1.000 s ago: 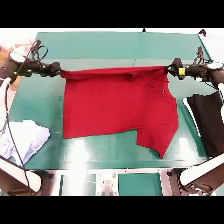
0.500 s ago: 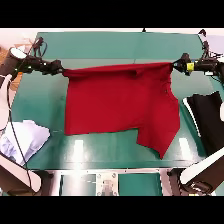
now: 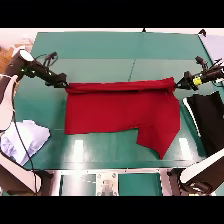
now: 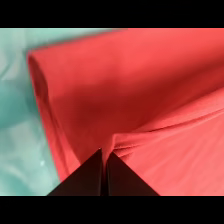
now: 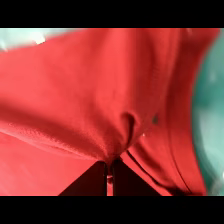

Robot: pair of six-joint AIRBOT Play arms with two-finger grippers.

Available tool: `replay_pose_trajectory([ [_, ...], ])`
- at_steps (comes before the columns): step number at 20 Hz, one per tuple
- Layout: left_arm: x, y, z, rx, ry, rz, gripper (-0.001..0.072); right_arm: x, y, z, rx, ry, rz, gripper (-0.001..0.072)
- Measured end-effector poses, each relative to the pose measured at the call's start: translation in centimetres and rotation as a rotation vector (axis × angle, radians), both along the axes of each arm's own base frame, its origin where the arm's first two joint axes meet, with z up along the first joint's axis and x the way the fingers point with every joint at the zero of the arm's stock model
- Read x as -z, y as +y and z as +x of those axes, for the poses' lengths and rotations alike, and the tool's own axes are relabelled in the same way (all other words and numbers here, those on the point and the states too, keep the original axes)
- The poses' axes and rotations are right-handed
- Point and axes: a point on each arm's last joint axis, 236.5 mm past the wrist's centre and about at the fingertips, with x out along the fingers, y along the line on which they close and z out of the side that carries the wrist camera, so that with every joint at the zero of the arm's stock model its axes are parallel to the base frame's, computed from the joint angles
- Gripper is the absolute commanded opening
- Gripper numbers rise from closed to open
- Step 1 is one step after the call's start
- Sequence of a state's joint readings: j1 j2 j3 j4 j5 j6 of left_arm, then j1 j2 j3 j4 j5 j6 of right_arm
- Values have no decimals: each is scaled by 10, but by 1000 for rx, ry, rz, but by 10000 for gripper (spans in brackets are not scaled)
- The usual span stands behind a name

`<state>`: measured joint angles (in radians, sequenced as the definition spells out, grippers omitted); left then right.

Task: Fold the shirts.

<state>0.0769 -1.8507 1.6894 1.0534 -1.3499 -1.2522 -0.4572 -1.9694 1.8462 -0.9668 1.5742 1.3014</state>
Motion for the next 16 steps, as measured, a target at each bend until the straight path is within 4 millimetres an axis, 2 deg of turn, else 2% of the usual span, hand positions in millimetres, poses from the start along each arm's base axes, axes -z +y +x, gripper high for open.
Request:
replay_pose_trajectory([
  [5,18,2,-17,32,62,83,20,22,0,-21,-43,93,-51,22],
  [10,22,5,-23,30,91,105,21,32,3,-22,-67,107,-101,22],
  [11,22,5,-24,31,96,106,21,33,3,-22,-72,109,-111,44],
  [13,22,6,-26,30,104,111,22,35,4,-23,-81,113,-130,198],
  [14,23,8,-27,32,108,120,23,36,2,-22,-77,114,-141,239],
  [15,23,8,-29,32,116,118,75,36,2,-23,-74,121,-142,262],
  [16,22,6,-31,36,126,113,365,35,5,-23,-74,128,-136,270],
])
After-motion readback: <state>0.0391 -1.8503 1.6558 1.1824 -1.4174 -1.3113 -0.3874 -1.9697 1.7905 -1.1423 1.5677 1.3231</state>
